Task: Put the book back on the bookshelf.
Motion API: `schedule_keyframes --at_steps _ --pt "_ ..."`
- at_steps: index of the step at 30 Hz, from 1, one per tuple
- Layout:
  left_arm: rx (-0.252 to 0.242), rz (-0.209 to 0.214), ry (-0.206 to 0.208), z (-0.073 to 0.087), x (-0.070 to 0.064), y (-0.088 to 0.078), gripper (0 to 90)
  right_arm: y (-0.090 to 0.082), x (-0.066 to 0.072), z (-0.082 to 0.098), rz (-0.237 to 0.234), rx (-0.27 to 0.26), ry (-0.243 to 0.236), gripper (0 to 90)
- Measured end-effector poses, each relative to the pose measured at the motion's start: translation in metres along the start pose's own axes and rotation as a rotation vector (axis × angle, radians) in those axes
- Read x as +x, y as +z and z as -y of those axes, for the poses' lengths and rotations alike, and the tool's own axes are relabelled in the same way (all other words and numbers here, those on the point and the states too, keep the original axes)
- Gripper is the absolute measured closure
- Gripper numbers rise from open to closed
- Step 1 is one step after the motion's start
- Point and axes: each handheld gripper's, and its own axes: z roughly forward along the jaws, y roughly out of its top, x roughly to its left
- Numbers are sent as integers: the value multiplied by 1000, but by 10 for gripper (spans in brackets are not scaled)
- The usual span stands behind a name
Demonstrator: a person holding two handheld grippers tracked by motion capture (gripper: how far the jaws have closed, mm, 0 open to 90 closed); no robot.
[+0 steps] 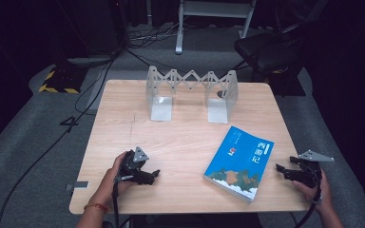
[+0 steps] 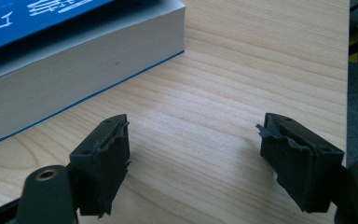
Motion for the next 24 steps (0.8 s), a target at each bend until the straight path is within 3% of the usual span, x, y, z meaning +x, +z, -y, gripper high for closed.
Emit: schedule_keyframes --at_steps 7,8,10,12,14,21,24 --pt "0 1 2 0 0 0 91 1 3 -1 -61 14 -50 176" --pt "-3 -5 -6 1 -1 -1 91 2 4 -2 -89 20 -82 164" --pt "-1 -6 -3 1 -1 -1 91 2 4 -3 -101 25 -91 164" --pt "2 -3 5 2 -1 -2 91 2 6 -5 -129 40 -131 166" --pt "-4 3 1 2 -2 -2 91 1 7 -6 -144 45 -148 219" --pt "3 15 16 3 -1 -3 86 2 35 -14 -224 95 -236 223" --pt "2 24 18 3 -1 -3 84 4 42 -16 -252 99 -251 234"
